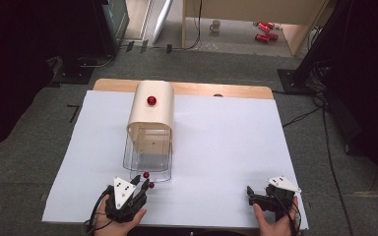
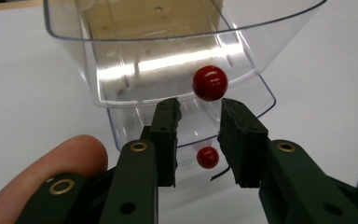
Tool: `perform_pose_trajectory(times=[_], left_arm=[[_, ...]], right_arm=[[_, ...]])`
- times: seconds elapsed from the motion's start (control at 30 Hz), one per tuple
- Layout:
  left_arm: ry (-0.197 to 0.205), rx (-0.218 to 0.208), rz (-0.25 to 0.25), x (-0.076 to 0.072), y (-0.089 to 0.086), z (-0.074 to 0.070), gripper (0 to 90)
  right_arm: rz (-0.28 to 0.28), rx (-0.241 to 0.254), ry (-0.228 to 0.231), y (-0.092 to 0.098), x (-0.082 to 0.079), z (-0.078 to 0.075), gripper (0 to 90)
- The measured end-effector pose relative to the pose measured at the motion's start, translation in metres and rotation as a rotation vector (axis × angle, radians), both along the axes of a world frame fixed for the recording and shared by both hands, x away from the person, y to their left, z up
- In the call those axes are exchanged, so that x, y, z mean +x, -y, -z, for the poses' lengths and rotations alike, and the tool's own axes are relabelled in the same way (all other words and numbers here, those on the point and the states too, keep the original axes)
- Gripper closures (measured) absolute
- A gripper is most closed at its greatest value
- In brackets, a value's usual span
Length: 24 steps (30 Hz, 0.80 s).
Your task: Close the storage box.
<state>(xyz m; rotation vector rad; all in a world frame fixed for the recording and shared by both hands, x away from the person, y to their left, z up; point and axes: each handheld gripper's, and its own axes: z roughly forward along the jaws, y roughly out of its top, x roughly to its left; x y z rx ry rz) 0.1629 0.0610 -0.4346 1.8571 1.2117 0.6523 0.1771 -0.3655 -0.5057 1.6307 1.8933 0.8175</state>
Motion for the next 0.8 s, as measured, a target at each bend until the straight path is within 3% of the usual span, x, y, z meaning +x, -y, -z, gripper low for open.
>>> perform_pose_trajectory(times=[0.43,0.8], left_arm=[[0.004,0.007,-0.012,0.003,0.008,-0.007,73.4],[0.002,-0.023,0.004,0.013,0.005,-0.025,74.8]], right_arm=[[0.0,0.0,0.0,0.0,0.0,0.0,0.0],[0.0,0.0,0.0,0.0,0.0,0.0,0.0]])
